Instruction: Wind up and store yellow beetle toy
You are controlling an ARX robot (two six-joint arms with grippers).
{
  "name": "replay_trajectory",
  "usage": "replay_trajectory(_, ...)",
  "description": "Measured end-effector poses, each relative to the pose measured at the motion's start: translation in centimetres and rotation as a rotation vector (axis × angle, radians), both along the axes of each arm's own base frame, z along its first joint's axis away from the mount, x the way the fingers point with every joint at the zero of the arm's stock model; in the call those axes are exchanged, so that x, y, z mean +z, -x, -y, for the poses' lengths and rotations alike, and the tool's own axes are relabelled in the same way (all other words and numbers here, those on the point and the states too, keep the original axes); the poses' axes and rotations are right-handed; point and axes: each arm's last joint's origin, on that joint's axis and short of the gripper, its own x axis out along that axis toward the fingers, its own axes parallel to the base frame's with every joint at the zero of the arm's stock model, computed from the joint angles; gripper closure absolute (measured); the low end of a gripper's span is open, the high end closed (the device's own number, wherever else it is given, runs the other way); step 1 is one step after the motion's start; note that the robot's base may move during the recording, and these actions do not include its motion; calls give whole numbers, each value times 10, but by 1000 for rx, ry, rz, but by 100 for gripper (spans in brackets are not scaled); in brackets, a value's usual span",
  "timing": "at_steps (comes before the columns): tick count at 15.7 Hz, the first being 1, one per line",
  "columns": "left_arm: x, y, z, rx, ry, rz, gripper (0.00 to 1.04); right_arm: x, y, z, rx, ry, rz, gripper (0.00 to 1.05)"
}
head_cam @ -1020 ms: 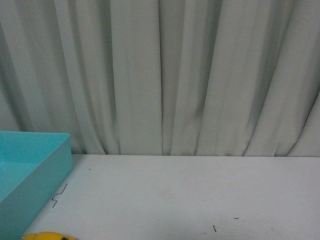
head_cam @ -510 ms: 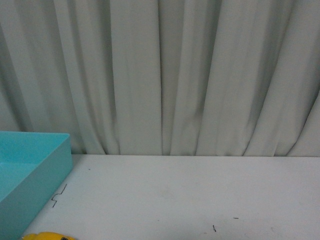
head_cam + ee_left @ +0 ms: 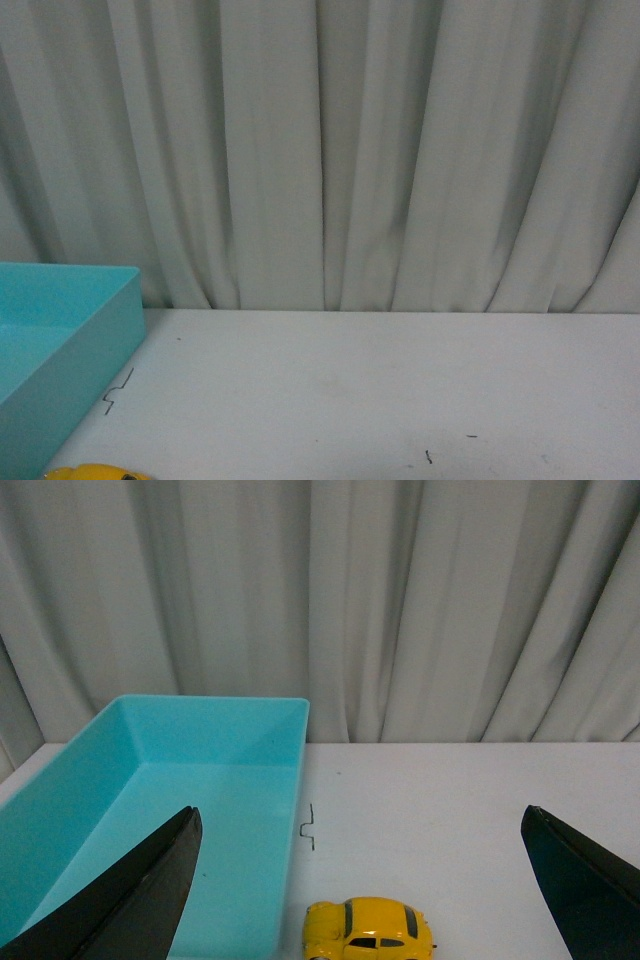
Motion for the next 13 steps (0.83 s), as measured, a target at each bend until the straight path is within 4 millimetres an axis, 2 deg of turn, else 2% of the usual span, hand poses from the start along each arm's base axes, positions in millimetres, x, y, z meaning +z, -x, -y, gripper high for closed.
replay_trajectory(4, 0, 0, 0, 0, 0, 0, 7, -1, 5, 0, 0, 0, -1, 103)
replay_trajectory(5, 0, 0, 0, -1, 0, 0, 7, -7, 11, 0, 1, -1, -54, 103)
replay_trajectory(6, 0, 0, 0, -1, 0, 0, 7, -2, 16, 0, -2, 0, 6, 103)
replay_trajectory(8, 0, 0, 0, -1, 0, 0, 7, -4, 15, 0, -3, -1, -13, 103)
replay_trajectory(9, 0, 0, 0, -1, 0, 0, 7, -3, 15, 0, -3, -1, -8, 98)
replay_trajectory(10, 0, 0, 0, -1, 0, 0, 7, -3, 15, 0, -3, -1, -9, 66)
replay_trajectory(12, 0, 0, 0, -1, 0, 0, 7, -4, 15, 0, -3, -1, -9, 43)
replay_trajectory(13, -1, 2, -1, 24, 57, -130, 7, -4, 15, 0, -3, -1, -9, 32)
